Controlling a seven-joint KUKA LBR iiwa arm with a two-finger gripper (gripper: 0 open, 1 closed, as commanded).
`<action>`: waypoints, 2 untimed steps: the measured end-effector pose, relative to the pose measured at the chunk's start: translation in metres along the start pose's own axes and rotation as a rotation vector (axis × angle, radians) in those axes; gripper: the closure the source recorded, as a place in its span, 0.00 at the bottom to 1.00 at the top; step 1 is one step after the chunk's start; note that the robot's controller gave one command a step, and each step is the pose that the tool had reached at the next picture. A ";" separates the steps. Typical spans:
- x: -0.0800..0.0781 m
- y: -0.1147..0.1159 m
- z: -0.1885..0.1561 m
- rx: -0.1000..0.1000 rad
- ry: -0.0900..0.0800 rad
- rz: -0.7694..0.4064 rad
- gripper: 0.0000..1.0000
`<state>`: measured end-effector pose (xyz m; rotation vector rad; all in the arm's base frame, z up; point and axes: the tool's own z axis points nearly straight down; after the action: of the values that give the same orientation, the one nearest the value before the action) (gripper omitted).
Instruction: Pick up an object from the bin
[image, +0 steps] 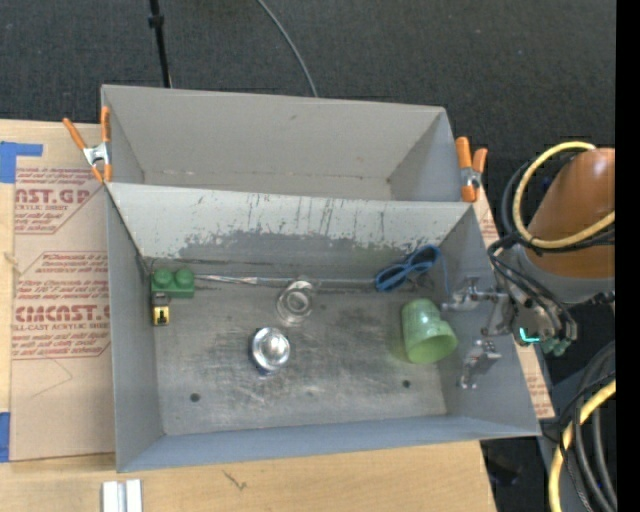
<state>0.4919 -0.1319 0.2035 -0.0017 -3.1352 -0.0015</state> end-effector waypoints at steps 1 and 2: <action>-0.097 0.025 0.095 -0.002 -0.007 0.171 0.00; -0.078 0.019 0.109 -0.019 -0.006 -0.120 0.00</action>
Offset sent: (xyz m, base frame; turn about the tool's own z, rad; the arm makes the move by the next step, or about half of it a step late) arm 0.0951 0.0223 -0.0911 0.1739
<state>0.5695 -0.1129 0.0936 0.1869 -3.1357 -0.0325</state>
